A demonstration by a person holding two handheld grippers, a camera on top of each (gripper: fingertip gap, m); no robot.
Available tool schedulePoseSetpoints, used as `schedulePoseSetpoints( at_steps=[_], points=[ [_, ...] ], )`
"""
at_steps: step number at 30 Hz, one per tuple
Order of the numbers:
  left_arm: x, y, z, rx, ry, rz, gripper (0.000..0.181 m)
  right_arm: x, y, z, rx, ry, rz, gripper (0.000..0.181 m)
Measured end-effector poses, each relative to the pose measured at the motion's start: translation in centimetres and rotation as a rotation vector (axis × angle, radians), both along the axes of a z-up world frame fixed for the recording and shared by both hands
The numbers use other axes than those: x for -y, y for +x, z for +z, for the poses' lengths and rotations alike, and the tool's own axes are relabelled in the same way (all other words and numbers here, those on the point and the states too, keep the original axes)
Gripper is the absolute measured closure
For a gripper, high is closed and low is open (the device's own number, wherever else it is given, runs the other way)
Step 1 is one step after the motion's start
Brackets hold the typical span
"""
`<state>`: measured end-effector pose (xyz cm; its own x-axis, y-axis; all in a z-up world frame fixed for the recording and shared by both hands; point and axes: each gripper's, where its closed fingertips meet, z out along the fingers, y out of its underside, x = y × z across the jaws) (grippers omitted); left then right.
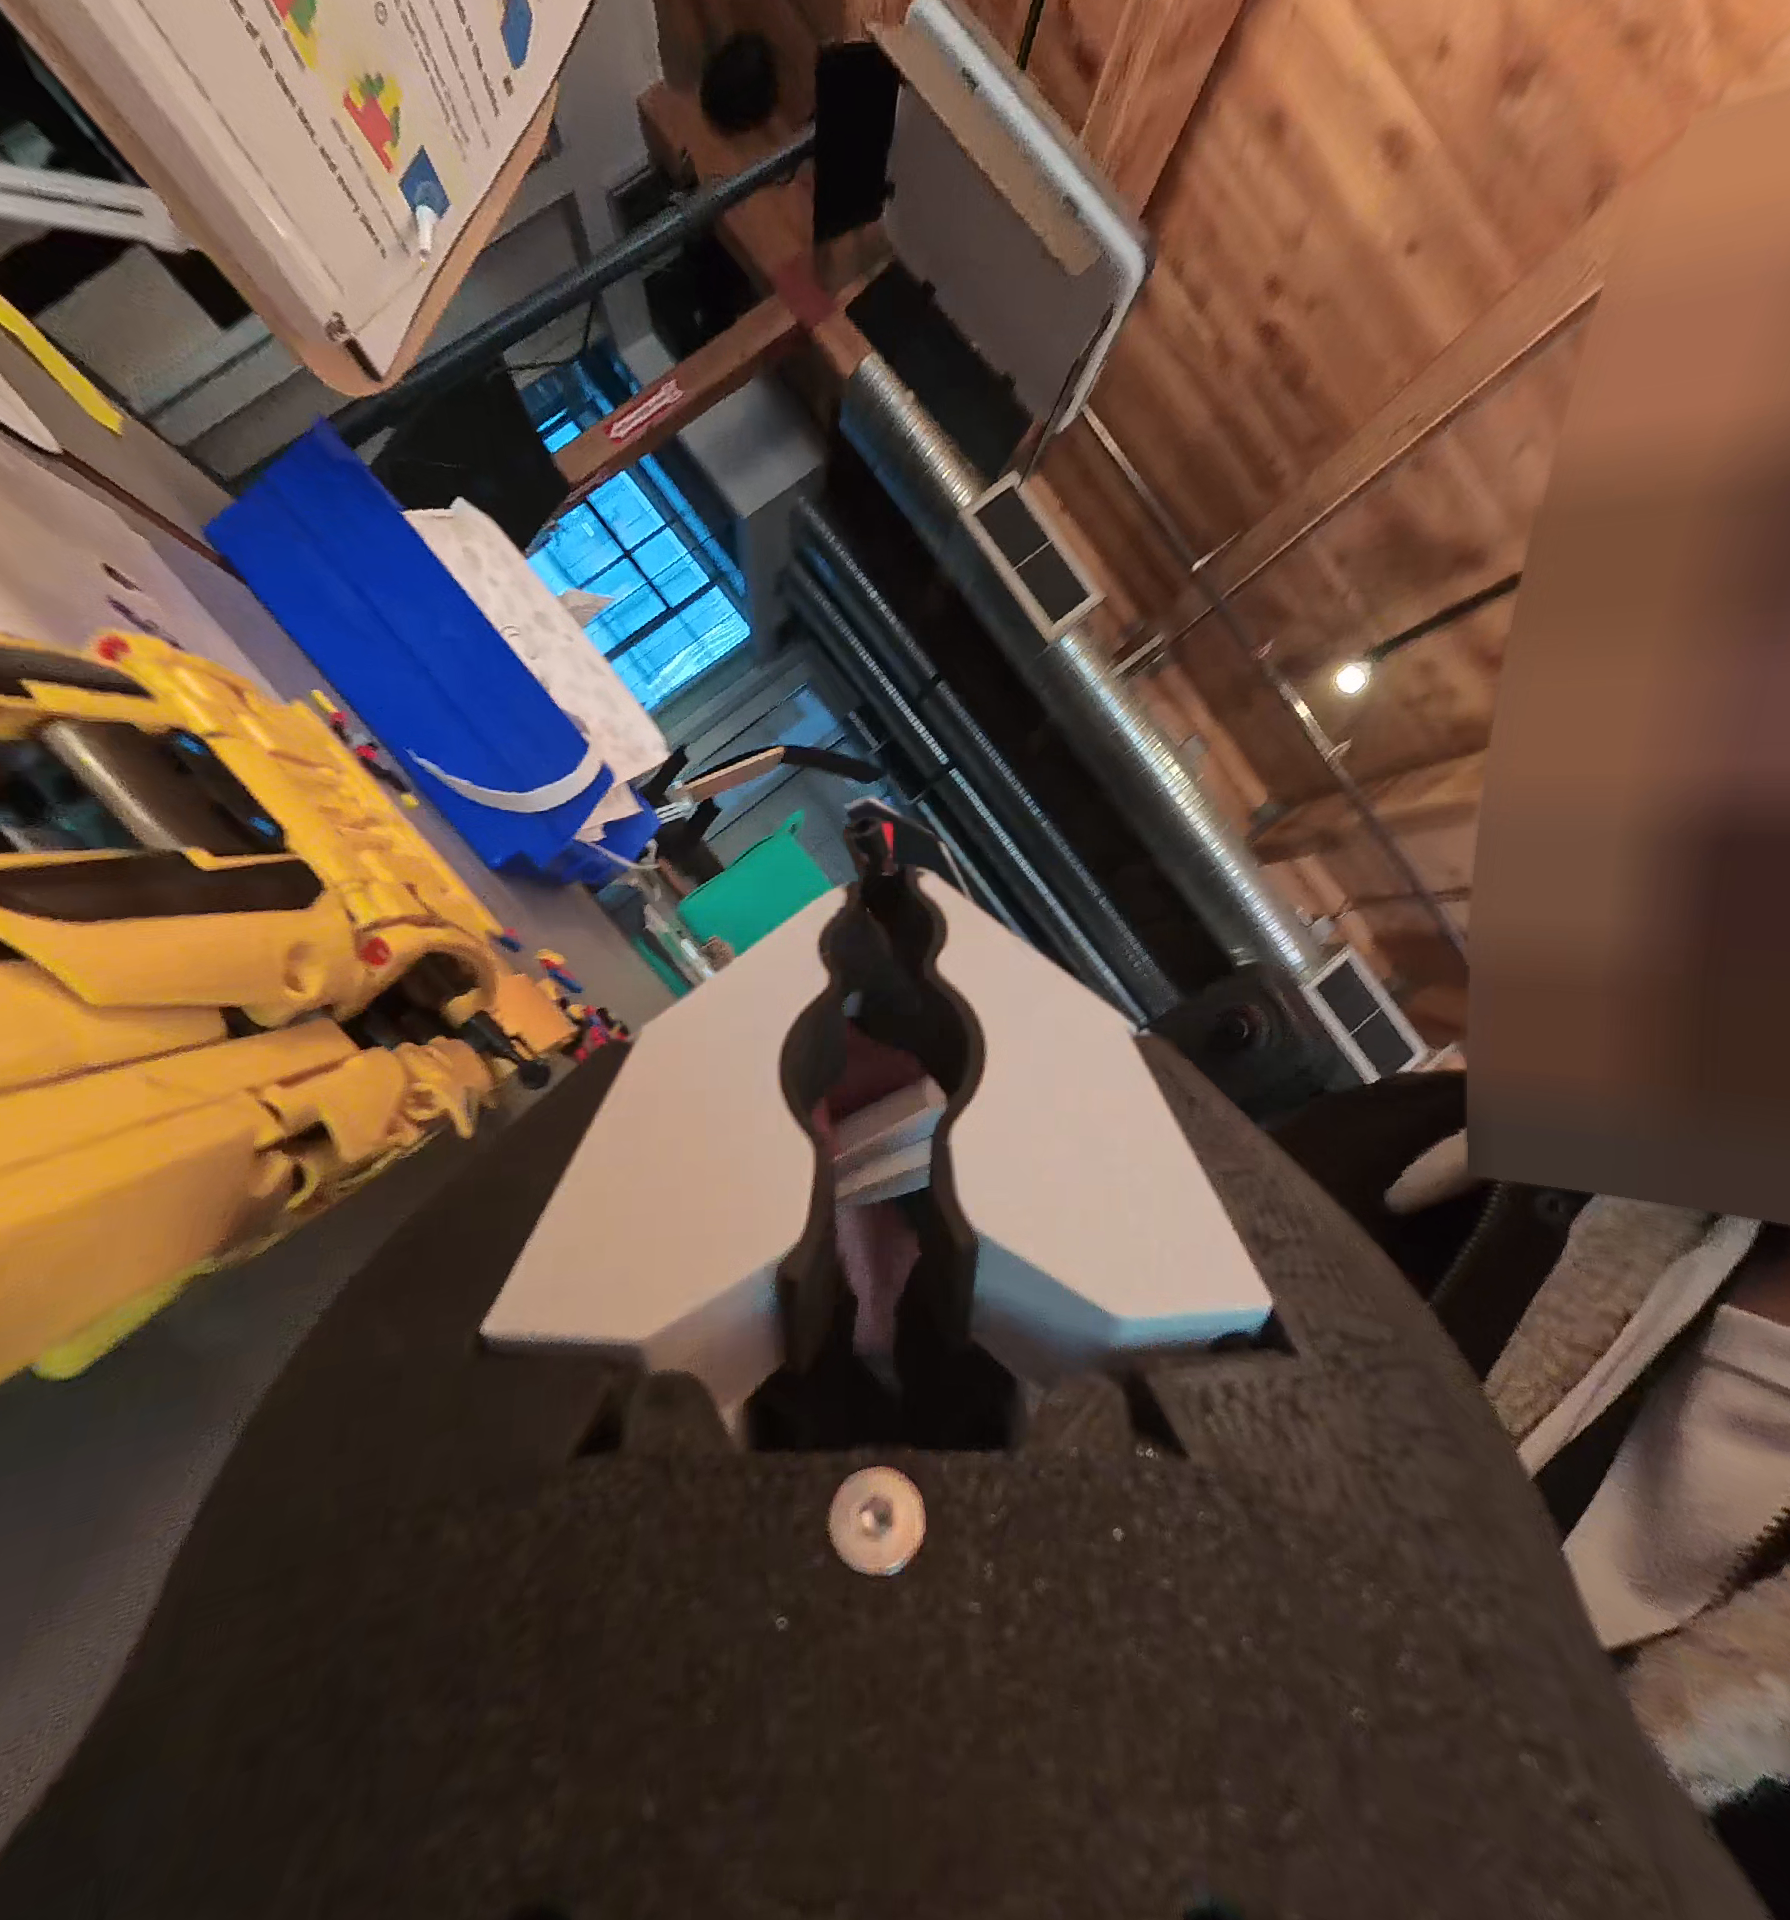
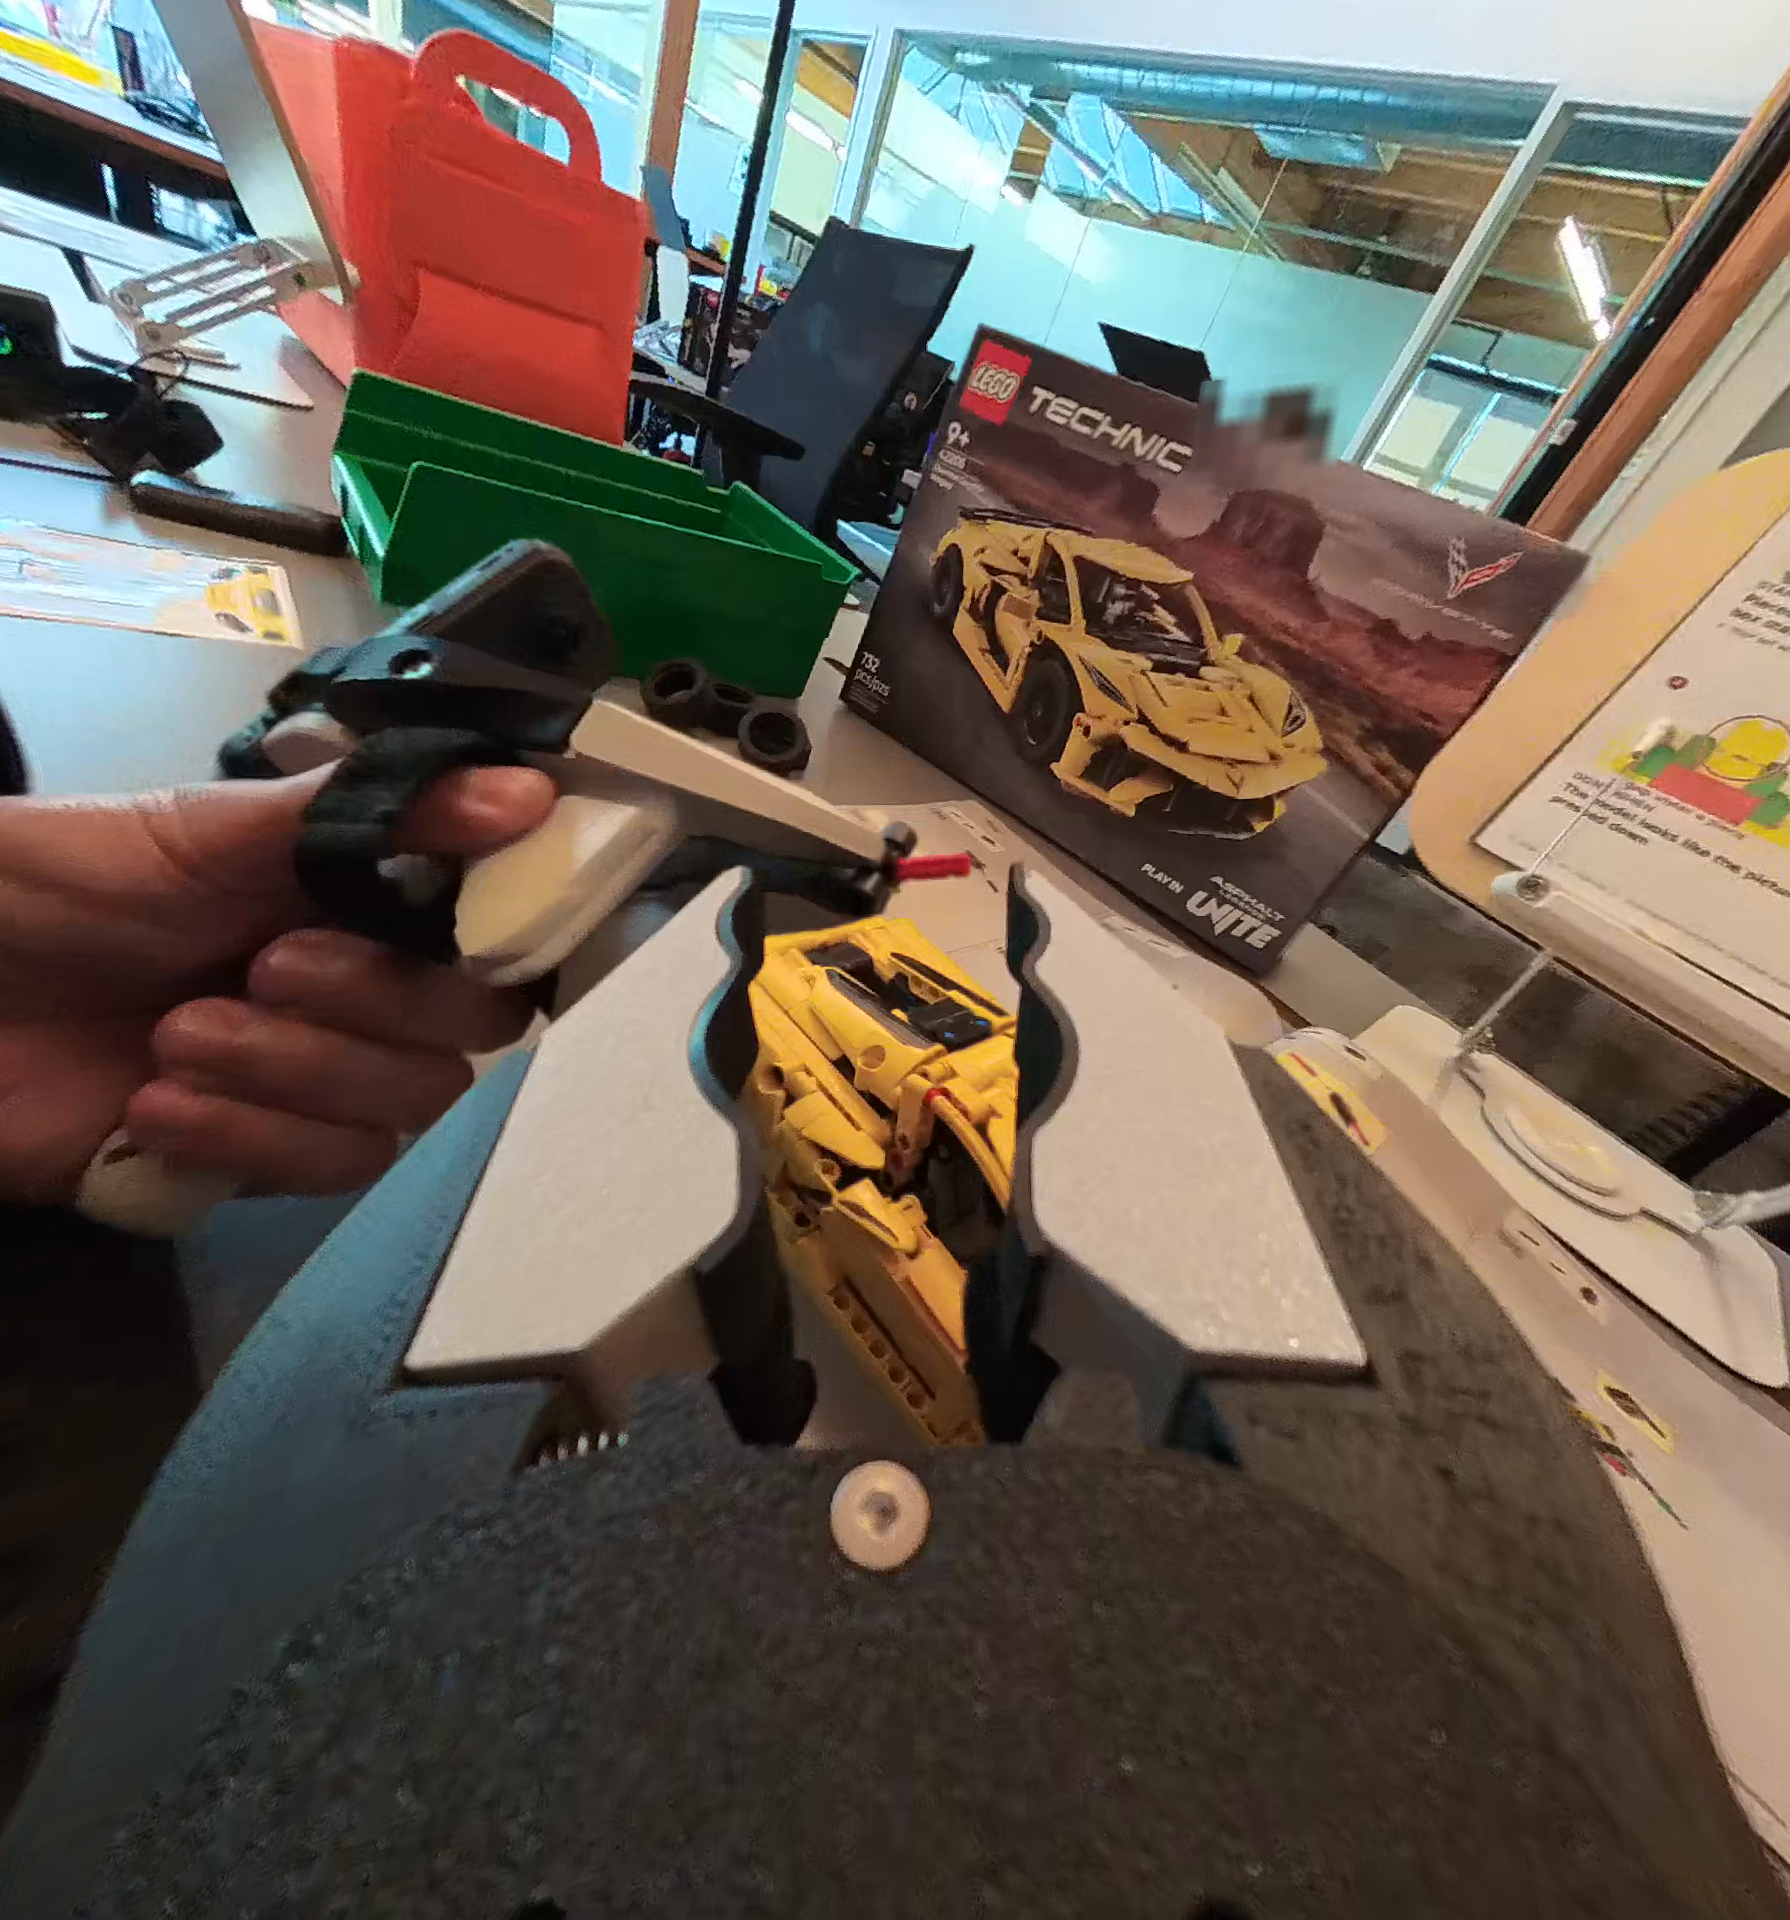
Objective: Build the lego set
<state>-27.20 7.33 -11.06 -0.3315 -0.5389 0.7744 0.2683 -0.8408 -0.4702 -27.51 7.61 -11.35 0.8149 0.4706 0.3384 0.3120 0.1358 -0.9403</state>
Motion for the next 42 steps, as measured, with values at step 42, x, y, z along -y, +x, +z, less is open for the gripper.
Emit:
schedulePoseSetpoints(
  at_steps=[42],
  points=[
    [0.4,1.3,-0.9,0.032,-0.134,-0.026,0.176,-0.3,0.9,-1.4,0.077,-0.071,-0.062,0.158]
  ],
)
